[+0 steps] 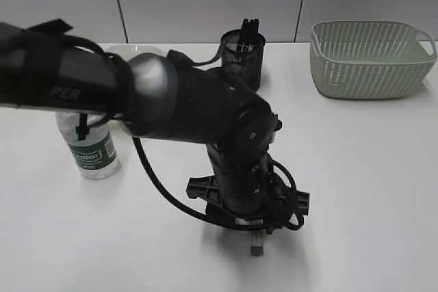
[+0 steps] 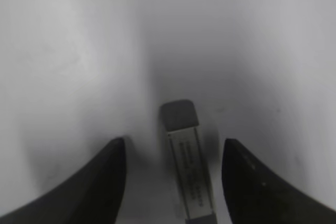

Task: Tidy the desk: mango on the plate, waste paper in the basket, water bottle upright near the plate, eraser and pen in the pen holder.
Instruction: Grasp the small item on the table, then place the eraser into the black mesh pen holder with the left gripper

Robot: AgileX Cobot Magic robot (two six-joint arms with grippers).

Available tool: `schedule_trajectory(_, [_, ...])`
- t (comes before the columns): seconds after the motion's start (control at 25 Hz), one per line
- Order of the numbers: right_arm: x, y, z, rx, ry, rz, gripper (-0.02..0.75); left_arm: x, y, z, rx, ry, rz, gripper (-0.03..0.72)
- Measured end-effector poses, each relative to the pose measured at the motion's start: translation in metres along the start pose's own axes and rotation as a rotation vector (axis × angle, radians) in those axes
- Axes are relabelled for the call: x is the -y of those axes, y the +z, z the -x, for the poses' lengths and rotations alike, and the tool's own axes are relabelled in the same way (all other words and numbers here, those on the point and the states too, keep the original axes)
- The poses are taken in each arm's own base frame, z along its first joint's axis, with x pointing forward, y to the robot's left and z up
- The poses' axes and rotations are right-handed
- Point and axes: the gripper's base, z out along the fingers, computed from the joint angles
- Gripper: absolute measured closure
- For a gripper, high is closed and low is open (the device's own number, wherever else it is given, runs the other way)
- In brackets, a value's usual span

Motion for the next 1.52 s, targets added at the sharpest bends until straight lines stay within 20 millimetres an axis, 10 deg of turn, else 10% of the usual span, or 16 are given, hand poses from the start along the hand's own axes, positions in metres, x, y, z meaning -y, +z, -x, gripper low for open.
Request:
schedule_trajectory(0.44, [0.000, 0.000, 0.000, 0.000, 0.000, 0.000, 0.428, 0.000, 0.008, 0.004, 0.014, -0.002, 0.029, 0.546])
schedule_trajectory(0.72, [0.000, 0.000, 0.000, 0.000, 0.000, 0.000, 0.428, -0.004, 0.000, 0.011, 0.115, 0.133, 0.092, 0.546])
schedule_trajectory(1.12, [0.000, 0.000, 0.000, 0.000, -0.001, 0.000, 0.428, -0.056, -0.113, 0.124, 0.892, 0.219, -0.336, 0.546])
schedule_trajectory(1.52, [0.000, 0.000, 0.000, 0.000, 0.000, 0.000, 0.428, -0.136, -0.080, 0.175, 1.161, 0.343, -0.398, 0.546])
